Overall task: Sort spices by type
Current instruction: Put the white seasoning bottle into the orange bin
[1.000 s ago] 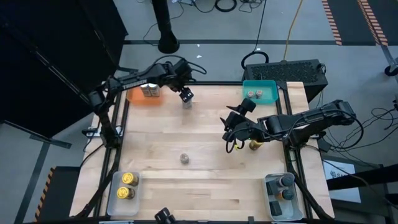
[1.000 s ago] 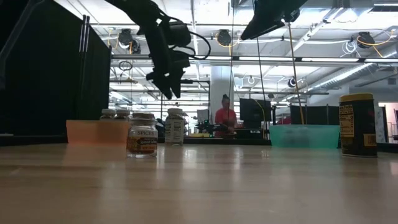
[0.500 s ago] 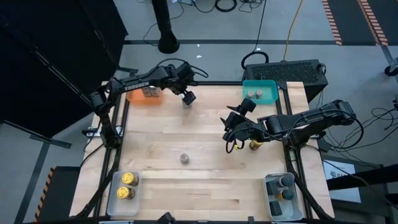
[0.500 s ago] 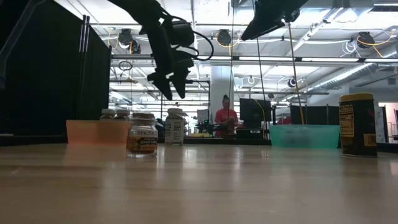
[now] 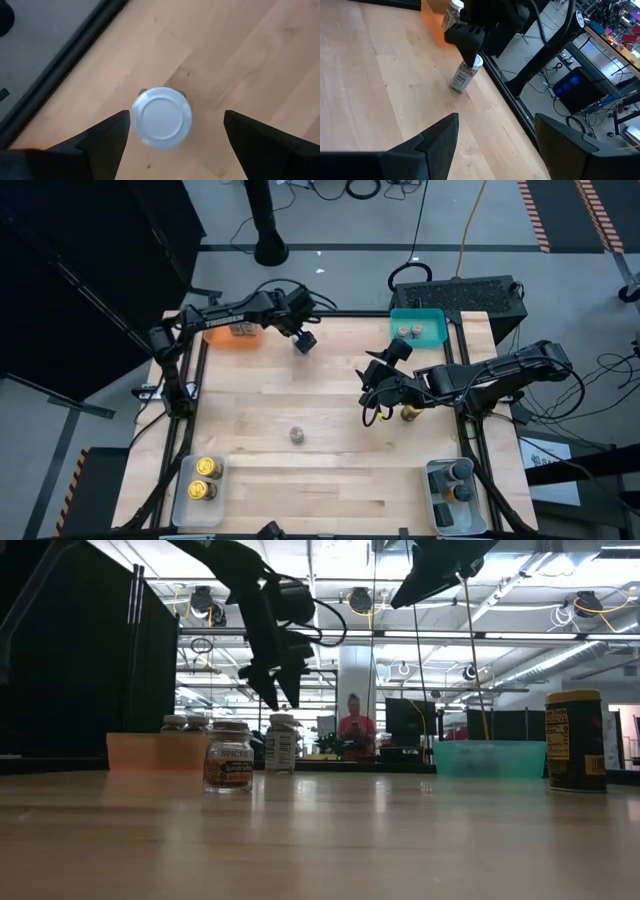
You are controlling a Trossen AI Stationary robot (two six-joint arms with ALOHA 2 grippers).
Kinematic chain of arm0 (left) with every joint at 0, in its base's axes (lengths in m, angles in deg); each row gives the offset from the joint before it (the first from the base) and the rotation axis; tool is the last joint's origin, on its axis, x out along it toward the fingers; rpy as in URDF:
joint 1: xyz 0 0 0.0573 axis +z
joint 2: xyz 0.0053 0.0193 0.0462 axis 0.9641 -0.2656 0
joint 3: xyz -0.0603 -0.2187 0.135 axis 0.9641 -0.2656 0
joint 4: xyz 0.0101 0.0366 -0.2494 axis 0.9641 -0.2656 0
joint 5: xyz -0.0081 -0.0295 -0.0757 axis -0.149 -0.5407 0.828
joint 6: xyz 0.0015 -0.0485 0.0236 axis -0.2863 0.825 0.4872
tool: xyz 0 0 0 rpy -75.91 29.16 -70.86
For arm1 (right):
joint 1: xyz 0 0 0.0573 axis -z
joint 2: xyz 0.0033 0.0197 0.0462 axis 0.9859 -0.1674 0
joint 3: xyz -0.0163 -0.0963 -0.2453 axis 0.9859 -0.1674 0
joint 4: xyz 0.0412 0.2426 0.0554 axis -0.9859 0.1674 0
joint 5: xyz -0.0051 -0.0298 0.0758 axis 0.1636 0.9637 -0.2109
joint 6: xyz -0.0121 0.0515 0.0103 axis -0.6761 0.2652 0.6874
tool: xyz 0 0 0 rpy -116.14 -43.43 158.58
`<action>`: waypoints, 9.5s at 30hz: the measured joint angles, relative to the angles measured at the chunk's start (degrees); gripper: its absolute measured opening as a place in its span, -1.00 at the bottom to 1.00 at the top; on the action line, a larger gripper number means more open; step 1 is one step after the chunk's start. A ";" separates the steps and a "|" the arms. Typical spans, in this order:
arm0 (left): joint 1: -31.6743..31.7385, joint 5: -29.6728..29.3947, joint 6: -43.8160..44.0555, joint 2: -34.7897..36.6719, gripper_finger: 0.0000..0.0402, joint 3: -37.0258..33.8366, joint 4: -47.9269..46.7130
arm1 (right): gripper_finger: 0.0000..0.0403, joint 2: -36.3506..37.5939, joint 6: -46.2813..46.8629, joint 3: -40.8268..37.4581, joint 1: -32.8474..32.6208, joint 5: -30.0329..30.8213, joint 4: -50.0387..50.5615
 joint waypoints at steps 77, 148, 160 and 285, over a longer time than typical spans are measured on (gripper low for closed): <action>-11.21 4.85 -34.76 -0.98 0.12 -20.76 14.30 | 0.20 0.13 10.36 0.05 -0.13 -1.55 11.34; -40.27 -16.52 -26.63 19.34 0.52 -10.19 16.22 | -0.19 -4.17 -14.65 -4.10 -8.39 -13.13 -22.66; -42.25 -13.47 -23.63 35.65 0.54 -32.21 46.21 | -0.19 3.25 -30.06 -30.66 -7.17 -25.32 -78.90; 15.99 -24.74 15.87 36.13 0.02 -12.76 -15.74 | 0.67 8.92 -17.05 -32.58 -6.10 4.15 -80.55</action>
